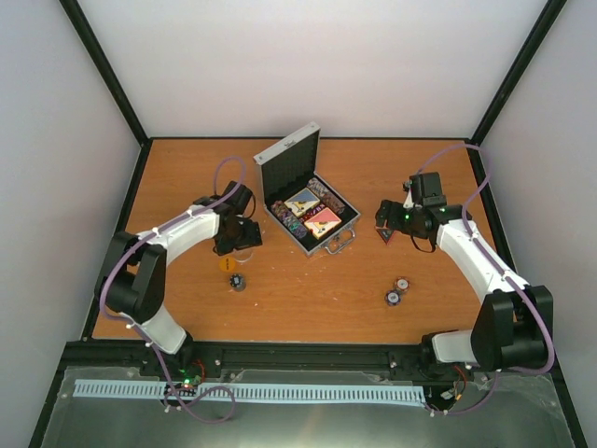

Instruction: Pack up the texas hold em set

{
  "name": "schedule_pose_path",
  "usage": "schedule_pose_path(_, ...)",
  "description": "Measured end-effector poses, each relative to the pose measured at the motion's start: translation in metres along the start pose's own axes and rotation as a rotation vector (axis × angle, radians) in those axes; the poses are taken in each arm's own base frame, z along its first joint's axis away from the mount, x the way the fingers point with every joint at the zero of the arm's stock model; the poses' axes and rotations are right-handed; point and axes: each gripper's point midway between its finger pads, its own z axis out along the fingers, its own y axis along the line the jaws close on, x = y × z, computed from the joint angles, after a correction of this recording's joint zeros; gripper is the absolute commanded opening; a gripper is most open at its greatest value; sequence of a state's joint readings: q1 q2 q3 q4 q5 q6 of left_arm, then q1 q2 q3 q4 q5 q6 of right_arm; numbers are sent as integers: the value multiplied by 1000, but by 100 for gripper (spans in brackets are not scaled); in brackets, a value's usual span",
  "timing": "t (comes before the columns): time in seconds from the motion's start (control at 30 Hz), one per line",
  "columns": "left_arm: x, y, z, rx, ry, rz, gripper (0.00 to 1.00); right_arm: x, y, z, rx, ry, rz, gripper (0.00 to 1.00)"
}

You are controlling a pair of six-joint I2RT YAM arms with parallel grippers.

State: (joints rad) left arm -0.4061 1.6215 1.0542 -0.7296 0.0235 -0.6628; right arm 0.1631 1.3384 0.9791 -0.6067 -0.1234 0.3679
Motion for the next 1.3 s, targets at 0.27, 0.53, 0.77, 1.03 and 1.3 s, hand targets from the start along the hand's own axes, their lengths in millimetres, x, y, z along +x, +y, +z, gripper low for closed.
schedule_pose_path(0.27,-1,10,14,-49,15,-12,74,0,2,0,-8,-1,15,95)
schedule_pose_path(0.53,-6,17,20,-64,9,-29,74,1,1,1,-8,2,28,95)
schedule_pose_path(0.77,-7,16,25,-64,12,-28,74,0,1,1,-10,-2,36,95)
schedule_pose_path(1.03,-4,18,30,-73,20,-25,74,0,2,1,-13,-1,40,95)
schedule_pose_path(1.3,1,24,36,-92,36,-18,74,0,2,1,-17,-3,41,95)
